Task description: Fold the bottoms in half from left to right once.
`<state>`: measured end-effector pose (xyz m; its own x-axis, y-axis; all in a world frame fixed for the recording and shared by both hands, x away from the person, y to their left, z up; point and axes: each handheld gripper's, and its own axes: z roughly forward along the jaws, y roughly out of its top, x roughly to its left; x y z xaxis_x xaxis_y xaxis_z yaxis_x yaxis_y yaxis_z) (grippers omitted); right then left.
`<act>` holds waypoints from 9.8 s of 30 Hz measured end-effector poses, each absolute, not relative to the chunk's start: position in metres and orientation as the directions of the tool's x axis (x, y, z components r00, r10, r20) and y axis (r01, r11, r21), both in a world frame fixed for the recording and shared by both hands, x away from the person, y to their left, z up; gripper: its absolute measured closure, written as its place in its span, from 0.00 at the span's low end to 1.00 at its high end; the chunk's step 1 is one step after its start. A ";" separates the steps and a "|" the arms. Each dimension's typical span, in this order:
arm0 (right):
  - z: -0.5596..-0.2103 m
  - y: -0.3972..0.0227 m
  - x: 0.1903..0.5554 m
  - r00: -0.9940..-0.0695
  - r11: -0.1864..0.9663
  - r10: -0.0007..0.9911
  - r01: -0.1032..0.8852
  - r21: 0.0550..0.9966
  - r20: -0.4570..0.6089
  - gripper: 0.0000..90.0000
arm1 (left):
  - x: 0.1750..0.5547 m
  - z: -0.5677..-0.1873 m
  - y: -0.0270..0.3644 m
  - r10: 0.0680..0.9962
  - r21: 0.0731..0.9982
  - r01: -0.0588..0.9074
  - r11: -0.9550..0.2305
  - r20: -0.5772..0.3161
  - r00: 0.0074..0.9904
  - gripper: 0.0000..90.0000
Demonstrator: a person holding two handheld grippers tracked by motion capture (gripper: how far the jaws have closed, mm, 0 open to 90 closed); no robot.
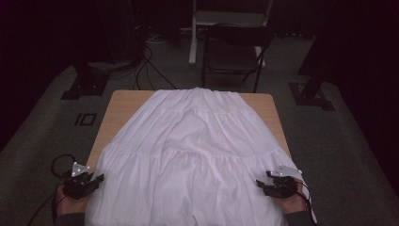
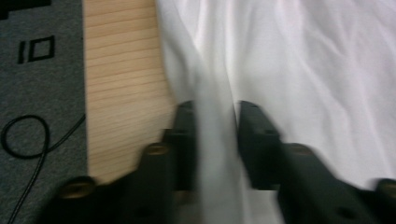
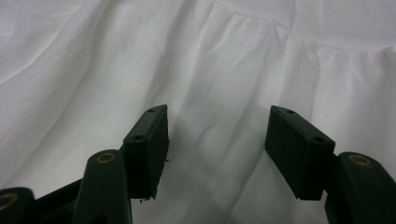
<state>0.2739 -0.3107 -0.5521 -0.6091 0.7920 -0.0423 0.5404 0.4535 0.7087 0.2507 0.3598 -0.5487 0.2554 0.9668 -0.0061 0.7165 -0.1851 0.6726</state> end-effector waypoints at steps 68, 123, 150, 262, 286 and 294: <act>-0.555 -0.326 0.271 -0.457 0.332 0.889 0.631 0.701 -0.010 0.33 | 0.306 -0.428 -0.081 0.272 0.814 0.250 -0.523 -0.119 0.955 0.97; -0.544 -0.348 0.336 -0.272 0.218 0.962 0.726 0.652 -0.019 0.97 | 0.352 -0.543 0.051 0.737 0.651 0.512 -0.561 0.109 0.667 0.68; -0.532 -0.281 0.397 -0.310 0.209 0.950 0.705 0.678 0.030 0.71 | 0.408 -0.527 0.127 0.851 0.633 0.623 -0.459 0.111 0.514 0.58; -0.532 -0.311 0.392 -0.513 0.277 0.854 0.589 0.759 0.087 0.59 | 0.411 -0.539 0.118 0.858 0.705 0.656 -0.267 -0.135 0.495 0.43; -0.555 -0.303 0.283 -0.476 0.236 0.866 0.657 0.715 0.151 0.97 | 0.304 -0.550 0.153 0.822 0.695 0.622 -0.361 -0.078 0.564 0.94; -0.556 -0.303 0.227 -0.499 0.222 0.835 0.692 0.687 0.231 0.96 | 0.246 -0.549 0.160 0.786 0.670 0.611 -0.422 -0.066 0.614 0.93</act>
